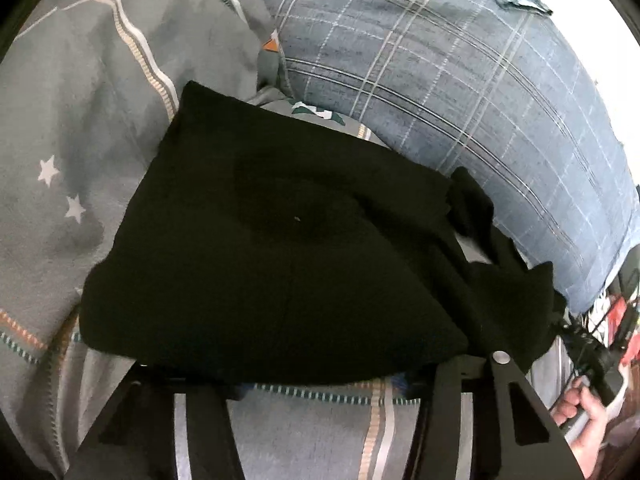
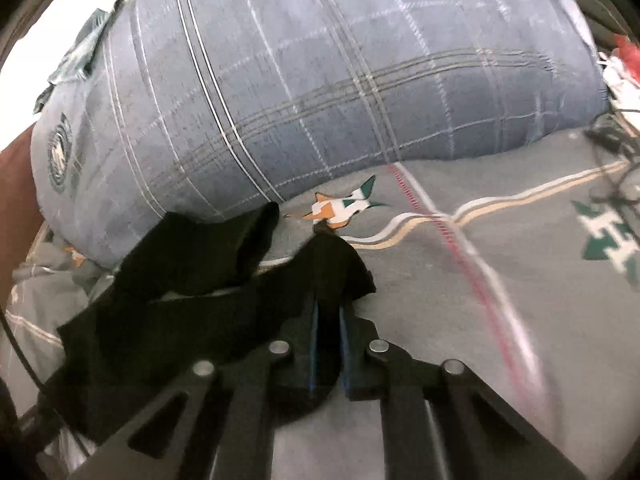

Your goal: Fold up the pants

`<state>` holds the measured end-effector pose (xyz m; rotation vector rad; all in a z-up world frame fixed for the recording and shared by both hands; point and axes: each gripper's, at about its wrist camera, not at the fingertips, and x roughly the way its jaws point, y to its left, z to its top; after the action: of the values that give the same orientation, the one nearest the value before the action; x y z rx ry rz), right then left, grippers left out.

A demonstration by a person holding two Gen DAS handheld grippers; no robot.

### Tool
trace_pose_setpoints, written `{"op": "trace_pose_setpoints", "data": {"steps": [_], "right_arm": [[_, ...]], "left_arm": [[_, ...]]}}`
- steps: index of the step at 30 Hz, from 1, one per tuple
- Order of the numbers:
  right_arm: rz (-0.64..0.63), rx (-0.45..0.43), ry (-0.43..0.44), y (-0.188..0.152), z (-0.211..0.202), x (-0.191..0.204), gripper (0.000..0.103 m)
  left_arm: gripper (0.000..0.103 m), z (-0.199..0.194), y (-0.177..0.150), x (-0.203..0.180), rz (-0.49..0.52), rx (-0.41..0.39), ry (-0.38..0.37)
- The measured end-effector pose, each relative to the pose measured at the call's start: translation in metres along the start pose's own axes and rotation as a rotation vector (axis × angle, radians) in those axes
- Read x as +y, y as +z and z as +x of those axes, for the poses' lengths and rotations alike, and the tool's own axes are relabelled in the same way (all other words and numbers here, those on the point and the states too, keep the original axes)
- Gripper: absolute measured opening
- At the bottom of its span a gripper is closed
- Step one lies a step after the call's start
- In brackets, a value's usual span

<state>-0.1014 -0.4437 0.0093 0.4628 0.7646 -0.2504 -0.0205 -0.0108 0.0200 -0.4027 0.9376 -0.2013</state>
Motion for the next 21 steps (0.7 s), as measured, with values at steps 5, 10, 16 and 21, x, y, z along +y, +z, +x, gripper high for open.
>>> {"op": "trace_pose_setpoints", "data": {"steps": [5, 10, 16, 21], "right_arm": [[0.013, -0.045, 0.001, -0.005, -0.042, -0.014, 0.007], [0.029, -0.053, -0.027, -0.018, -0.069, -0.031, 0.007], [0.087, -0.052, -0.065, -0.032, -0.078, -0.055, 0.007], [0.1, -0.058, -0.066, -0.032, -0.076, -0.057, 0.006]], "left_arm": [[0.054, -0.015, -0.006, 0.002, 0.017, -0.011, -0.032], [0.08, -0.026, -0.014, 0.016, -0.034, -0.019, -0.046], [0.084, -0.034, -0.023, 0.024, -0.063, -0.007, -0.071], [0.094, -0.036, -0.021, 0.033, -0.094, -0.047, -0.066]]}}
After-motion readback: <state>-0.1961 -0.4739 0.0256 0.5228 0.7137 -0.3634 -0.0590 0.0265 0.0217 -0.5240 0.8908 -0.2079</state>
